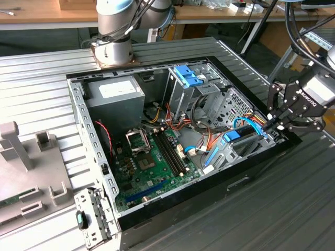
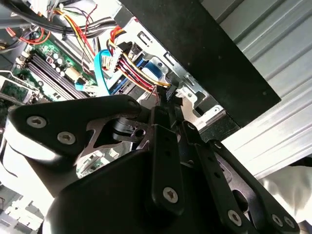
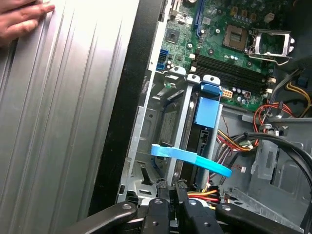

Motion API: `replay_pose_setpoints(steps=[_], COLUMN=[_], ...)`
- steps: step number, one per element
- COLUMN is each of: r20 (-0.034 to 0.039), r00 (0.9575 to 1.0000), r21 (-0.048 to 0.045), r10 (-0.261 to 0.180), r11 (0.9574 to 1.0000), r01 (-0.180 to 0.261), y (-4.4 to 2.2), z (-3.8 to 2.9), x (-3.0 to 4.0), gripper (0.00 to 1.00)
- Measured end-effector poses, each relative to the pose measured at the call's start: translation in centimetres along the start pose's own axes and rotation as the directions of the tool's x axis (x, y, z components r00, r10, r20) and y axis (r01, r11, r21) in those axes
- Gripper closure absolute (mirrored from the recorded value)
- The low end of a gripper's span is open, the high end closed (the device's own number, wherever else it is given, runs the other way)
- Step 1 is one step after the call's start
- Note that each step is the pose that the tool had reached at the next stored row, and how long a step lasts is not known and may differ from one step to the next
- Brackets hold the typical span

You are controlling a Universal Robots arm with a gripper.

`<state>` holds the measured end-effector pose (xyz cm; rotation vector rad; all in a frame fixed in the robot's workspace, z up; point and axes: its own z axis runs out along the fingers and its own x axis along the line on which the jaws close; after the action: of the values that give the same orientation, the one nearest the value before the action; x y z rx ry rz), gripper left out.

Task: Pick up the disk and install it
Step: 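Insert the first disk wire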

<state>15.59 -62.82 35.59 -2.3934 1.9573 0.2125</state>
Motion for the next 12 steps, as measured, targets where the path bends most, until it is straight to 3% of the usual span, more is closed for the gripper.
replay_pose_setpoints(steps=[2, 4, 8, 10, 11, 12], r20=[0.0002, 0.0002, 0.0043, 0.0041, 0.0036, 0.001], r00=[1.0, 1.0, 0.9971, 0.9971, 0.997, 0.9969], r21=[0.0003, 0.0003, 0.0048, 0.0046, 0.0024, -0.0155], r10=[0.001, 0.001, 0.076, 0.077, 0.077, 0.079], r11=[1.0, 1.0, 0.9971, 0.9971, 0.997, 0.9967], r01=[-0.001, -0.001, -0.076, -0.077, -0.077, -0.079], y=[0.3, 1.53, 1.69, 1.69, 1.68, 1.68], z=[0.03, 0.13, 0.15, 0.14, 0.14, 0.16], x=[-0.05, -0.31, -0.35, -0.35, -0.35, -0.34], gripper=[0.83, 0.83, 0.83, 0.83, 0.83, 0.83])
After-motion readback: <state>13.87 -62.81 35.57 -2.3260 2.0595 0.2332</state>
